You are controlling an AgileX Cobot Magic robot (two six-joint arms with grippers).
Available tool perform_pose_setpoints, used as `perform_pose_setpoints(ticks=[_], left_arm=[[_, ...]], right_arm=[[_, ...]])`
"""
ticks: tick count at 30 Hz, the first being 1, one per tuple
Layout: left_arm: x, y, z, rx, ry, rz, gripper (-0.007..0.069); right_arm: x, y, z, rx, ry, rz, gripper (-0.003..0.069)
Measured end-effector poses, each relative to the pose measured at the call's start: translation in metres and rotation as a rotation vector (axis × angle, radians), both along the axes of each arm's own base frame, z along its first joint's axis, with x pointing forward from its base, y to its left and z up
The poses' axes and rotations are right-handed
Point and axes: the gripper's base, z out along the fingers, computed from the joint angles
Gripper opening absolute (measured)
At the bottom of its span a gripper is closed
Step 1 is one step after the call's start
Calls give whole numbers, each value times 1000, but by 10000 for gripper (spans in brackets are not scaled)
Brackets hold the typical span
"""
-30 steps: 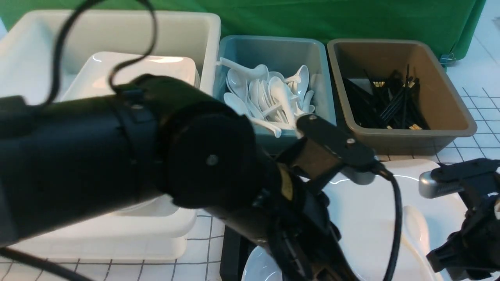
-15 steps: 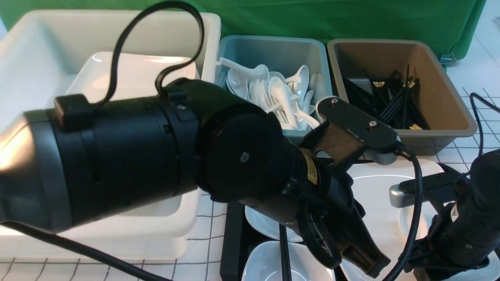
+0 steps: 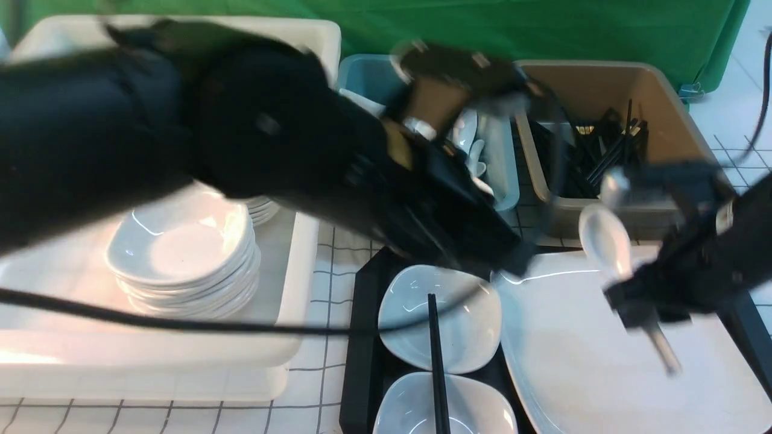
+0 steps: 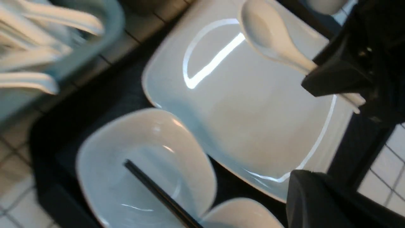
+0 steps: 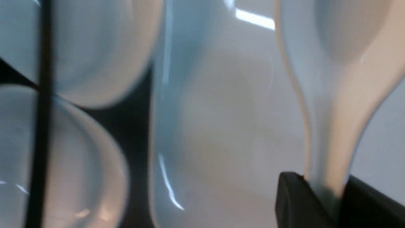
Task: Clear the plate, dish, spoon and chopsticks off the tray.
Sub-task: Use the right arm to put the soup spoon into the small storage box in the middle
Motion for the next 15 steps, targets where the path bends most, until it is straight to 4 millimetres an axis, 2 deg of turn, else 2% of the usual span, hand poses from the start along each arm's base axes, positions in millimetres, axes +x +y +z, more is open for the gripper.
perform_pose_setpoints(ticks=[3,5,7,8,9,10,15], left_arm=[[11,31,19,-26,-65,94,-3],[21,55,28,-40,-95,173,-3],[26,72,34,-48,-112,229,-3],[29,79,35,-49,-117,255,-3],[31,81,35,-49,-117,264,-3],[34,89,36,-52,-116,293,-3],[33,93,32,-40,-62,298,-3]], right_arm=[[19,14,33,97,-95,47,125],[41,25,52,157,-153,66,125],[61,35,60,190,-182,71,125],[73,40,61,203,-193,71,125],[76,41,65,210,-206,71,125],[96,48,64,220,-218,69,125],[152,70,41,257,-210,42,156]])
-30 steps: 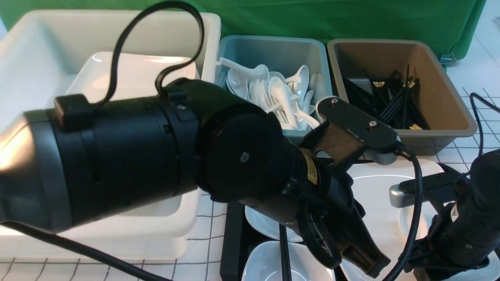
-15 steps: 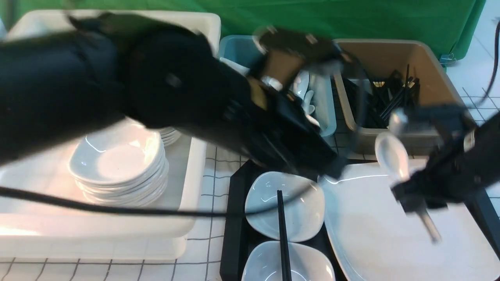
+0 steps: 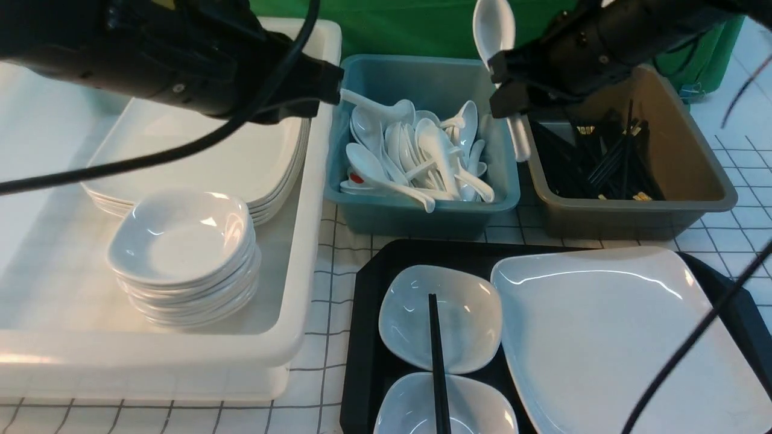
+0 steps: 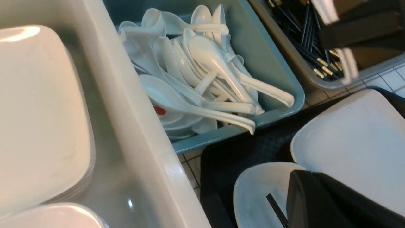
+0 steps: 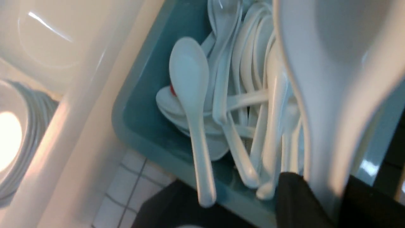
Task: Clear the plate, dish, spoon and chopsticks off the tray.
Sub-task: Use the right arm to put the soup spoon into the small storage box in the middle, then use the left arm to grab a pair of chopsticks from the plate
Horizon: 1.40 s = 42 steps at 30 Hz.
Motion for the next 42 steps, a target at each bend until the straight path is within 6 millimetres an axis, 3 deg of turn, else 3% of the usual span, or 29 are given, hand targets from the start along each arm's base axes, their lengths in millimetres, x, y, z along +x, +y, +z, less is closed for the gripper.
perform_pose_setpoints(ticks=[2,5,9,12,16,19,20,23,27,28,31,34,38,42], left_arm=[[-1,-1,-1,3,14,-7,-3],[-6,-6,-3,-2,53,-29,-3],[-14,-15,-6,16,88,-75,-3],[-23,-32,-12,43,132,-145,-3],[-37,-63,-29,91,204,-254,-3],[-50,-99,-60,181,328,-308,-3],[-51,-102,-64,194,335,-315,-3],[-55,-122,-93,298,408,-339,-2],[-53,-131,-109,297,467,-314,0],[-53,-131,-109,295,467,-312,0],[-50,-135,-117,268,498,-264,15],[-48,-138,-124,265,524,-237,47],[-44,-140,-136,300,537,-223,139],[-41,-141,-143,324,540,-210,243]], right_arm=[[8,3,-5,7,1,-2,179],[27,11,-15,31,13,-9,295],[24,12,-13,18,59,18,389],[12,8,-3,-34,109,66,400],[-5,-4,23,-113,80,86,306],[-35,-20,59,-156,7,70,122],[-37,-21,63,-155,-3,69,113],[-81,-41,84,-200,-32,60,25],[-123,-62,76,-286,2,50,31],[-125,-63,72,-295,17,50,34],[-160,-77,57,-323,65,40,74],[-182,-86,47,-322,67,29,106],[-207,-94,37,-311,45,15,144],[-219,-99,29,-303,50,-1,189]])
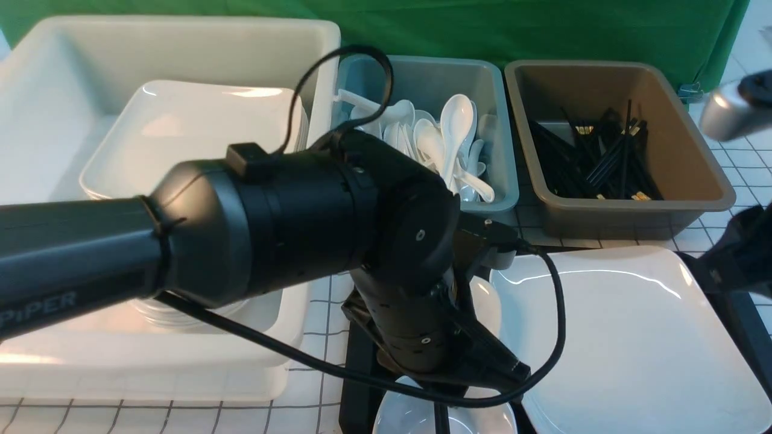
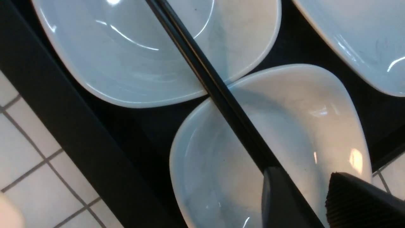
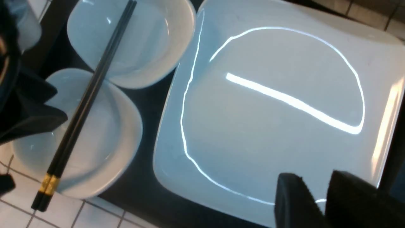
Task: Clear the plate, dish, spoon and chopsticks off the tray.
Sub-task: Use the left arm to grab a pair of chopsticks from the plate
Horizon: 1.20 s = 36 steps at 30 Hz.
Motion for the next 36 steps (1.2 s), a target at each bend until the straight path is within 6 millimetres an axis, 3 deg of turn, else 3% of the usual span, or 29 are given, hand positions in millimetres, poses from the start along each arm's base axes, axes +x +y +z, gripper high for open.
perform_pose_setpoints(ticks=[4,9,17,23,29,36], left_arm=[[1,3,-1,42,-22,-26,295],[0,10,0,101,-5,27,283],[-9,-1,-8,46,104,75,280],[-24,-18,-30,114,138,14,377],[-25,-23,-43,140,157,44,465],[-24,-24,-49,147,182,105,482]], right_arm=[[-3,2,-3,45,27,-25,239],[-4,6,-2,87,29,3,257],[-2,10,0,134,9,-5,261],[-2,10,0,135,7,-6,261],[-2,10,0,135,6,-6,261],[-1,10,0,137,1,-7,261]])
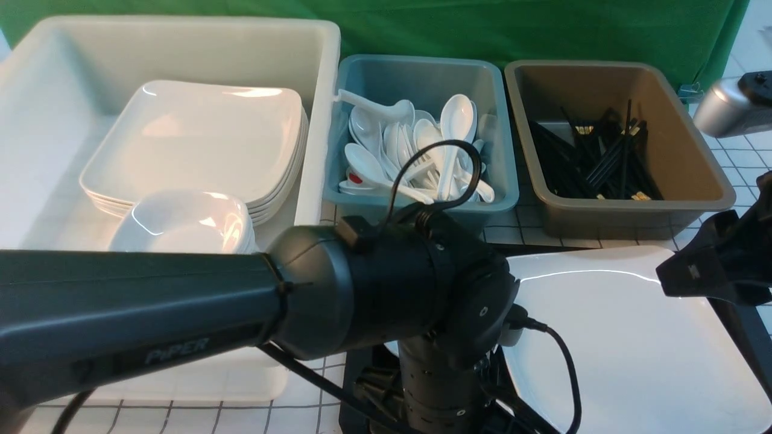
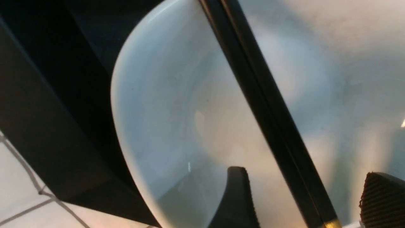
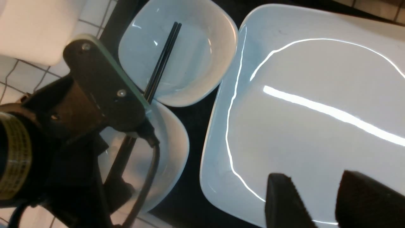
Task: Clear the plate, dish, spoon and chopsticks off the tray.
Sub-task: Use the left arm to grab a pair of chopsticks from the plate, then use the left arm to put the chopsticks into the small storage box on the right
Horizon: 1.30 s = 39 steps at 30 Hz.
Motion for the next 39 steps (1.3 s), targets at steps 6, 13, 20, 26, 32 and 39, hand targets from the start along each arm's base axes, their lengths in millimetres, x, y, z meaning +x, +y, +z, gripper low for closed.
perform_pose_setpoints(ticks=[6,13,20,26,32,39], left_arm=[[2,-2,-16,35,24,9,482],[3,-2,-19,46,18,-1,298],[3,-2,-19,49,14,-13,81],[5,-4,-9,62,20,-60,81],[19,-24,41,-41,-74,-163,81],[62,-49,122,-267,-393,-207,81]], right_arm=[[0,0,0,0,-1,0,261],[0,0,0,0,0,0,261],[0,0,0,0,0,0,261],[-1,0,0,-11,-5,20,261],[-10,-9,17,-73,-100,43,261],[-27,-29,53,-94,-338,-74,122]])
